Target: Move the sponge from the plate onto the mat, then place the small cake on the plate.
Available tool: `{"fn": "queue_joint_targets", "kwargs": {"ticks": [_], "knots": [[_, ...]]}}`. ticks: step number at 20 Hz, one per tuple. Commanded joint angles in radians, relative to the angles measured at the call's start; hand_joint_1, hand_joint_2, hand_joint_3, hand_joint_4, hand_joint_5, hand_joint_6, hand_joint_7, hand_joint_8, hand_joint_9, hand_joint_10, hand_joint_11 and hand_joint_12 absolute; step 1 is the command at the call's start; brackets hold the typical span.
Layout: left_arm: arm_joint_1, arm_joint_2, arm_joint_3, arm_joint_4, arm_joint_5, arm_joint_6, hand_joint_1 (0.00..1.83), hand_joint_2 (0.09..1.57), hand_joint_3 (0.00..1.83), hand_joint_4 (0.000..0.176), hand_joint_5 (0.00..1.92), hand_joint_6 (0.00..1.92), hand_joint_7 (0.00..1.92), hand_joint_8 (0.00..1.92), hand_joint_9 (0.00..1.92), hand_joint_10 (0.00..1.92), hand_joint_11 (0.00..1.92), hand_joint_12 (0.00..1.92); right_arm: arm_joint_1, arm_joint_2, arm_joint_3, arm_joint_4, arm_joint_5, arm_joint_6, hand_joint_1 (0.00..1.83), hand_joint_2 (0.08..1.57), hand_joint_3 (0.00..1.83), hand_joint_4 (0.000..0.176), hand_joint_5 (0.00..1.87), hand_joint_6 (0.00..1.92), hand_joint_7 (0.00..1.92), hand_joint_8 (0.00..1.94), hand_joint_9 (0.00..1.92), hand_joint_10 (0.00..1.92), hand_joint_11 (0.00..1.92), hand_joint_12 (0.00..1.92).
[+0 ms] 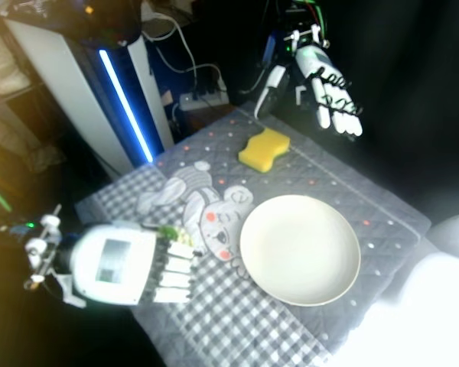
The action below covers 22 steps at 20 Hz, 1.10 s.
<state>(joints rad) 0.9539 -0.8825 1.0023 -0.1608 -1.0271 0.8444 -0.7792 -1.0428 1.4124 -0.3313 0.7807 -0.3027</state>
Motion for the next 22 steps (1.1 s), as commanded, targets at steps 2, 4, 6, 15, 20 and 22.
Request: {"fn": "queue_joint_targets", "kwargs": {"ticks": [2,4,6,15,20,22], "knots": [[-0.003,-0.002,0.004,-0.002,-0.116,-0.008,0.81,0.84,0.0,0.096,0.09,0.0,0.07,0.01,0.04,0.01,0.03,0.02,0.092,-0.051,0.055,0.052,0.131,0.008,1.22,1.14,0.0,0.0,0.92,0.98,0.94,1.18,0.79,1.12,0.59,1.55],[-0.003,-0.004,0.005,-0.002,-0.114,-0.008,0.8,0.83,0.0,0.107,0.09,0.0,0.07,0.01,0.04,0.01,0.04,0.03,0.141,-0.095,0.099,0.051,0.123,0.008,1.25,1.1,0.0,0.0,0.95,1.0,1.08,0.85,0.96,0.84,0.79,1.26],[-0.003,-0.009,0.008,-0.001,-0.112,-0.011,0.8,0.84,0.0,0.104,0.09,0.0,0.08,0.01,0.04,0.01,0.04,0.03,0.194,-0.151,0.152,0.051,0.091,0.008,1.24,1.08,0.0,0.01,0.97,1.01,1.13,0.75,1.06,0.6,0.83,1.21],[-0.028,-0.035,0.034,0.039,-0.083,-0.042,0.74,0.84,0.0,0.082,0.11,0.0,0.12,0.0,0.09,0.0,0.0,0.36,0.265,-0.406,0.37,0.023,-0.157,0.009,1.26,1.05,0.0,0.0,1.16,0.55,1.11,0.94,0.93,1.0,0.45,1.61],[-0.03,-0.044,0.04,0.051,-0.078,-0.063,0.82,0.84,0.0,0.065,0.11,0.0,0.14,0.0,0.11,0.01,0.0,0.46,0.265,-0.445,0.387,0.011,-0.196,0.009,1.24,1.07,0.0,0.005,1.1,0.7,1.08,0.92,0.93,0.83,0.6,1.49],[-0.03,-0.045,0.041,0.051,-0.08,-0.065,0.82,0.83,0.0,0.067,0.12,0.0,0.14,0.0,0.11,0.0,0.0,0.47,0.265,-0.452,0.388,-0.002,-0.202,0.009,1.17,1.03,0.0,0.0,0.84,0.31,0.86,0.73,0.76,0.99,0.53,1.5]]}}
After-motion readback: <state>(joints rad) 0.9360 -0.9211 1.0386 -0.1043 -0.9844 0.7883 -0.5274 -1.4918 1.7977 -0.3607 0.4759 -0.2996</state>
